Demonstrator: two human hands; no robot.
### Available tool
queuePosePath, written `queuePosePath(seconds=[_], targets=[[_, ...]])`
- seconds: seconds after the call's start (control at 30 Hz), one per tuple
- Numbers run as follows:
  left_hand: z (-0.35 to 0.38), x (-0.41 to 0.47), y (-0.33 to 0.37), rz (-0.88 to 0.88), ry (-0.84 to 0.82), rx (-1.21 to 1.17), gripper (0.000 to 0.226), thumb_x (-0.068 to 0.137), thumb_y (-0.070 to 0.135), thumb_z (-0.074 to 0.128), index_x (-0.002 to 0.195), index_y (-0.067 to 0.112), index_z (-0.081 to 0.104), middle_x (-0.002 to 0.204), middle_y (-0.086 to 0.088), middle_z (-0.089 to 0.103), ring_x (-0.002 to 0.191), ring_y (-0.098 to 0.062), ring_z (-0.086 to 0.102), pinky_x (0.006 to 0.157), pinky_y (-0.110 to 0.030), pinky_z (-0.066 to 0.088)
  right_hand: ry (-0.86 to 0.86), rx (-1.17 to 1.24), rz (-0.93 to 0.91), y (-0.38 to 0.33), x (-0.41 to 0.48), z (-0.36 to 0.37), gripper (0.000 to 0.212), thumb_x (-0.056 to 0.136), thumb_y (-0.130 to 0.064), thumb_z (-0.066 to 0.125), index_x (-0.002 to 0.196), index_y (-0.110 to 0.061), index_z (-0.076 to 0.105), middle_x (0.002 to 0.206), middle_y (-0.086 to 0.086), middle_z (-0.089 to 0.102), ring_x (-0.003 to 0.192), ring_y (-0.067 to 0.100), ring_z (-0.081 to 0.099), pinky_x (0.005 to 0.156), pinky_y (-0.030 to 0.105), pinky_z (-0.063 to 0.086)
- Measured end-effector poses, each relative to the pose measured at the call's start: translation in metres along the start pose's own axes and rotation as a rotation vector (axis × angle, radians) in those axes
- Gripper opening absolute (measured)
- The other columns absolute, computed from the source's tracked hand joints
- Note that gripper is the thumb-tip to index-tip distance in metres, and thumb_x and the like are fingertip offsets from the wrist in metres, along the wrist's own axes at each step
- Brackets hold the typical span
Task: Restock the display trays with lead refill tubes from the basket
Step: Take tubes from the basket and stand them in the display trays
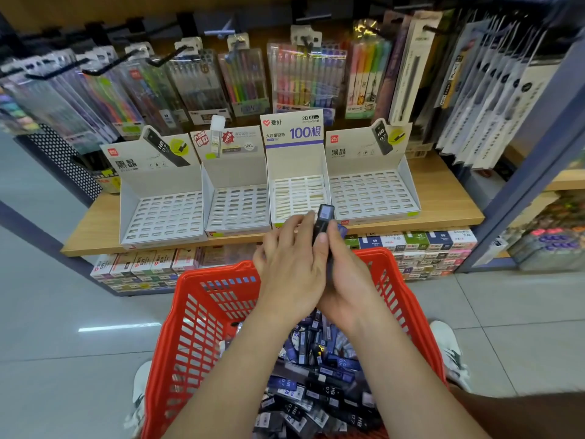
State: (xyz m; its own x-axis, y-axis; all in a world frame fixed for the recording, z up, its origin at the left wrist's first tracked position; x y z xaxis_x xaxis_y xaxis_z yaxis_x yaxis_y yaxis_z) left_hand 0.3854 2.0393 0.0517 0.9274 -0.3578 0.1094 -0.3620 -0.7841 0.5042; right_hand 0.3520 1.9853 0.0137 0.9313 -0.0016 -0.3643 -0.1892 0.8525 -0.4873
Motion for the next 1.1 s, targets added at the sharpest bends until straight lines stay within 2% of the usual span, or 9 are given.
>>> queuePosePath(seconds=[0.1, 0.17, 0.23, 0.37, 0.57, 0.7, 0.83, 1.0, 1.1], targets=[[0.009, 0.008, 0.0, -0.092, -0.165, -0.499, 0.037, 0.099, 0.04, 0.041, 0.135, 0.035, 0.049, 0.135, 0.004, 0.049, 0.125, -0.014, 0.041, 0.108, -0.041, 0.034, 0.051, -0.089, -0.037, -0.007, 0.005, -0.008, 0.05, 0.084, -0.048, 0.062, 0.121, -0.015, 0.064, 0.113, 0.012, 0.072, 0.102, 0.024, 0.069, 0.089, 0.046, 0.056], [0.018, 0.008, 0.001, -0.233, -0.27, -0.982, 0.026, 0.096, 0.028, 0.053, 0.12, 0.025, 0.064, 0.11, -0.001, 0.067, 0.093, -0.009, 0.063, 0.083, -0.028, 0.051, 0.045, -0.126, -0.056, -0.015, 0.004, -0.008, 0.048, 0.075, -0.046, 0.068, 0.109, -0.012, 0.065, 0.088, 0.01, 0.069, 0.071, 0.017, 0.065, 0.062, 0.027, 0.058], [0.015, 0.01, 0.001, -0.297, -0.272, -1.149, 0.021, 0.092, 0.015, 0.058, 0.111, 0.014, 0.069, 0.096, -0.004, 0.068, 0.07, -0.007, 0.058, 0.055, -0.017, 0.047, 0.009, -0.153, -0.057, -0.023, 0.0, -0.006, 0.045, 0.073, -0.041, 0.069, 0.107, -0.01, 0.064, 0.074, 0.006, 0.058, 0.055, 0.012, 0.053, 0.042, 0.016, 0.044], [0.005, 0.021, 0.005, -0.319, -0.249, -1.319, 0.027, 0.077, 0.014, 0.064, 0.102, 0.005, 0.068, 0.085, -0.013, 0.062, 0.056, -0.011, 0.049, 0.046, -0.02, 0.043, -0.078, -0.266, -0.04, -0.037, -0.002, -0.006, 0.035, 0.074, -0.03, 0.074, 0.102, -0.011, 0.067, 0.075, 0.005, 0.06, 0.057, 0.012, 0.052, 0.035, 0.013, 0.037], [-0.014, 0.042, 0.007, -0.25, -0.299, -1.178, 0.025, 0.083, 0.006, 0.063, 0.107, 0.011, 0.068, 0.088, -0.012, 0.064, 0.078, -0.025, 0.059, 0.068, -0.034, 0.048, -0.067, -0.479, -0.11, -0.053, -0.002, -0.008, 0.011, 0.087, -0.005, 0.067, 0.092, -0.012, 0.061, 0.07, 0.003, 0.059, 0.055, 0.01, 0.045, 0.036, 0.016, 0.03], [-0.029, 0.054, 0.019, -0.167, -0.296, -0.871, 0.016, 0.086, 0.02, 0.067, 0.101, 0.016, 0.071, 0.078, -0.001, 0.065, 0.057, -0.01, 0.056, 0.051, -0.023, 0.045, -0.091, -0.67, -0.093, -0.059, -0.001, -0.01, 0.017, 0.085, -0.003, 0.069, 0.087, -0.012, 0.055, 0.066, 0.001, 0.054, 0.054, 0.01, 0.045, 0.038, 0.019, 0.029], [-0.039, 0.067, 0.016, -0.071, -0.174, -0.744, 0.007, 0.088, 0.018, 0.065, 0.087, 0.015, 0.071, 0.071, 0.004, 0.067, 0.061, -0.01, 0.057, 0.055, -0.022, 0.048, -0.169, -0.701, -0.033, -0.054, -0.001, -0.01, 0.02, 0.087, -0.001, 0.067, 0.083, -0.015, 0.053, 0.062, -0.001, 0.051, 0.053, 0.009, 0.044, 0.039, 0.018, 0.028], [-0.067, 0.087, -0.023, -0.162, 0.058, -0.893, 0.008, 0.092, 0.017, 0.061, 0.091, 0.012, 0.067, 0.077, -0.005, 0.067, 0.059, -0.011, 0.057, 0.054, -0.02, 0.048, -0.091, -0.676, 0.012, -0.044, 0.01, -0.027, 0.02, 0.087, 0.007, 0.059, 0.091, -0.01, 0.049, 0.064, 0.0, 0.042, 0.052, 0.009, 0.038, 0.039, 0.017, 0.024], [-0.08, 0.099, -0.034, -0.135, 0.126, -0.856, 0.006, 0.091, 0.014, 0.063, 0.095, 0.011, 0.067, 0.076, -0.009, 0.065, 0.054, -0.011, 0.057, 0.054, -0.021, 0.05, 0.026, -0.501, -0.024, -0.045, 0.022, -0.034, 0.017, 0.084, -0.003, 0.067, 0.084, -0.01, 0.053, 0.063, 0.001, 0.042, 0.05, 0.01, 0.034, 0.037, 0.017, 0.023]])
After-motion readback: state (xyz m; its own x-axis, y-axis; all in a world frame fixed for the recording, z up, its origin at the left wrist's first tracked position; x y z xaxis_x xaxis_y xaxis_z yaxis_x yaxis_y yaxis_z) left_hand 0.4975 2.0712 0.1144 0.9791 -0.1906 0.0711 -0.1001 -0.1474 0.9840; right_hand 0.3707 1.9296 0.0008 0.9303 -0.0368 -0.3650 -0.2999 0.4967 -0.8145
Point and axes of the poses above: each hand's wrist, its own x-axis towards the middle knuckle, its own z-axis out of the palm, y = z × x, the point moved 8 cm from there along x, towards the middle knuckle
